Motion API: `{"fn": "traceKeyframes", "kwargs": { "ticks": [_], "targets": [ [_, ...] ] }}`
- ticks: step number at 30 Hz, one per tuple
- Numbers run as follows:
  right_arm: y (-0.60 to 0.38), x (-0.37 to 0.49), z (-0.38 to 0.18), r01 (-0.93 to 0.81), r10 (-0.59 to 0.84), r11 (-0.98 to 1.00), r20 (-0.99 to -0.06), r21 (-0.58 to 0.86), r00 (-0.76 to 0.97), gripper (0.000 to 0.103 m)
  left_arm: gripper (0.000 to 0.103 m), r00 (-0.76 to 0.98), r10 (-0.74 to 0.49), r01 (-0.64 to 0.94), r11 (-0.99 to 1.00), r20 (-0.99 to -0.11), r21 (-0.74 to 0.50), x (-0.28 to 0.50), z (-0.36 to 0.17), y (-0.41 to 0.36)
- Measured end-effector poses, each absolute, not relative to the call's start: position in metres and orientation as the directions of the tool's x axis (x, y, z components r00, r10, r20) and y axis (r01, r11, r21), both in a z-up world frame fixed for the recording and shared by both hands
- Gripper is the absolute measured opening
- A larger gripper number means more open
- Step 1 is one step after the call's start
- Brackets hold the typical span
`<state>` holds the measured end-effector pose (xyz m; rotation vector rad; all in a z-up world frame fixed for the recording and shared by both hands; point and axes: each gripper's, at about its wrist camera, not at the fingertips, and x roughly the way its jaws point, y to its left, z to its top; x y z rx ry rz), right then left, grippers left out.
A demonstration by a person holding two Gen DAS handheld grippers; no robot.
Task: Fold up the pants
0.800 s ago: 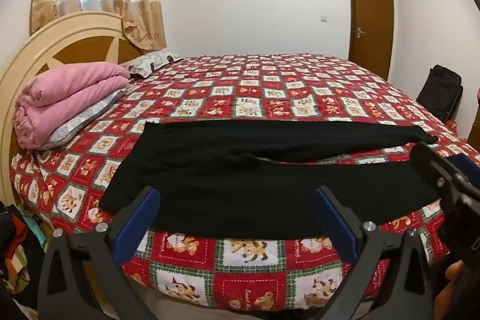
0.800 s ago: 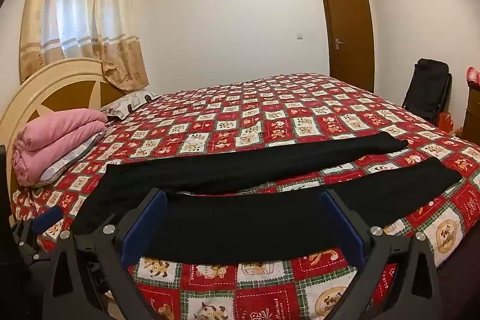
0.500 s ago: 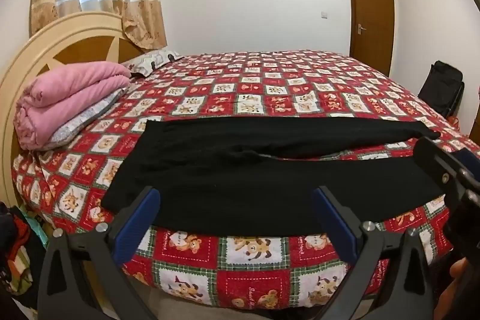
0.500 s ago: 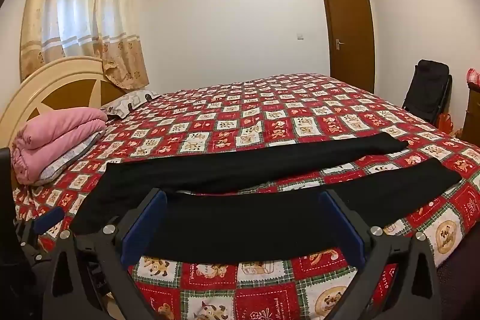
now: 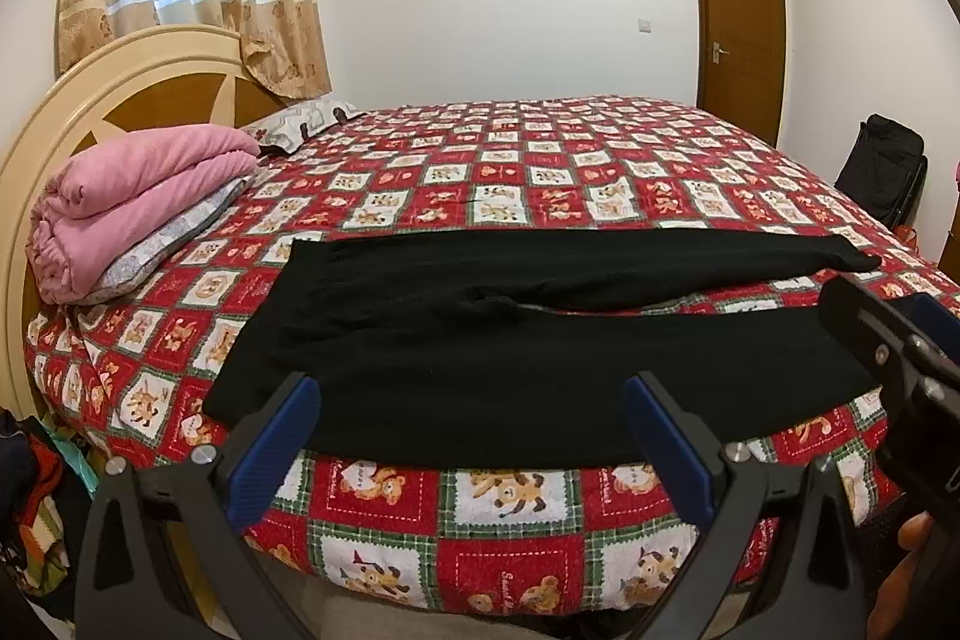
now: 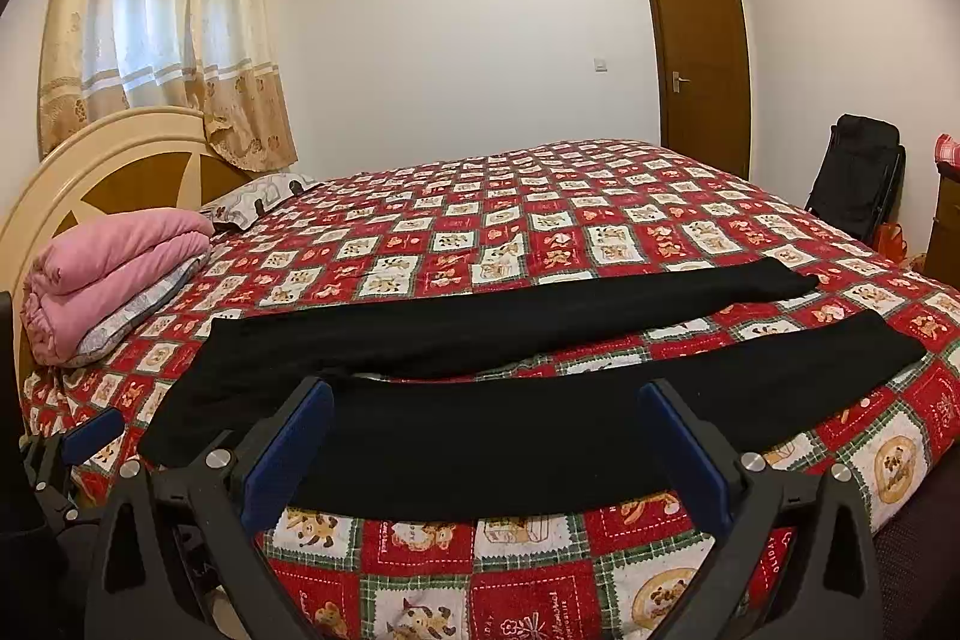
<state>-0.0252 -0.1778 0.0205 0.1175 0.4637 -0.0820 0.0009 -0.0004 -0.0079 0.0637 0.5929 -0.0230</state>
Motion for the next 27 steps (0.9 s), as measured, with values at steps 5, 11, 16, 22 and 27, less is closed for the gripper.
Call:
{"fn": "traceKeyframes", "kwargs": {
  "ticks": [5, 11, 16, 22, 27],
  "targets": [
    [-0.1778, -0.0255, 0.0200, 0.106, -0.052, 0.990, -0.450, 0.096, 0.891, 0.102, 0.103, 0.827, -0.004, 0.041, 0.998, -0.561, 0.053, 0.0008, -0.0085, -0.0001],
    [-0.1779, -0.0254, 0.0196, 0.107, -0.052, 0.990, -0.451, 0.096, 0.891, 0.102, 0.103, 0.828, -0.004, 0.042, 0.998, -0.561, 0.055, 0.0010, -0.0086, 0.0004],
    [-0.1787, -0.0252, 0.0192, 0.107, -0.052, 0.989, -0.452, 0.097, 0.891, 0.102, 0.103, 0.827, -0.003, 0.039, 0.998, -0.563, 0.052, 0.0011, -0.0083, 0.0000],
    [-0.1794, -0.0247, 0.0186, 0.107, -0.051, 0.989, -0.453, 0.098, 0.890, 0.102, 0.103, 0.824, 0.000, 0.037, 0.998, -0.566, 0.055, 0.0012, -0.0107, 0.0009],
    [-0.1798, -0.0250, 0.0172, 0.108, -0.052, 0.989, -0.454, 0.099, 0.890, 0.102, 0.103, 0.823, 0.000, 0.038, 0.998, -0.569, 0.054, 0.0013, -0.0112, 0.0023]
  ]
}}
